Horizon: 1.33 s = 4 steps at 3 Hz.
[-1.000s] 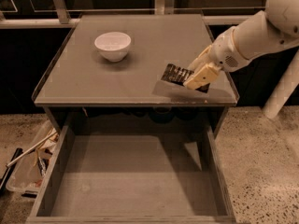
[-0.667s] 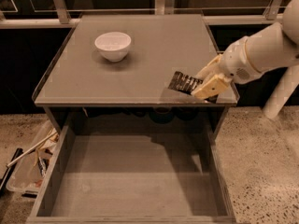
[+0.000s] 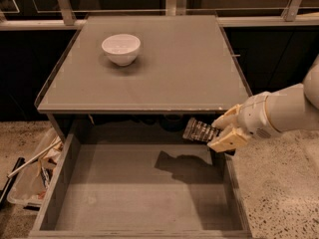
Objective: Place rxbar chocolate into top drawer
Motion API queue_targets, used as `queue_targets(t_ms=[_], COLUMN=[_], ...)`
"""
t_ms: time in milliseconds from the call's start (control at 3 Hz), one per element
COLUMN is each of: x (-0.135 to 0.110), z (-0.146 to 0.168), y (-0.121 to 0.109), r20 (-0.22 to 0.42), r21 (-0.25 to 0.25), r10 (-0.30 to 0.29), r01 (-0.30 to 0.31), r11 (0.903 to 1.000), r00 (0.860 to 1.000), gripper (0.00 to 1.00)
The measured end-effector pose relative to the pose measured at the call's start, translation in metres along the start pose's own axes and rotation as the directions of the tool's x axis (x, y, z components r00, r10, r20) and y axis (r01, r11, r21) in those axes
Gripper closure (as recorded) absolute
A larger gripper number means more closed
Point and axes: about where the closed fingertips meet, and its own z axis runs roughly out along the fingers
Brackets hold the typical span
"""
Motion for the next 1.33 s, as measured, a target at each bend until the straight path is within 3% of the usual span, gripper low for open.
queue_targets(t_ms=[667, 1000, 1333], x=[-0.002, 0.001, 0.009], z=[0.016, 0.050, 0.082], y=[0.008, 0.028, 0.044], r20=[0.003, 0.015, 0.021], r21=[-0.030, -0.079, -0.085], r10=[0.011, 0.057, 0.075], r01=[-0.011, -0.055, -0.073], r11=[0.9995, 0.9953, 0.9937], r00=[1.000, 0.998, 0.997], gripper=[1.00, 1.00, 1.00])
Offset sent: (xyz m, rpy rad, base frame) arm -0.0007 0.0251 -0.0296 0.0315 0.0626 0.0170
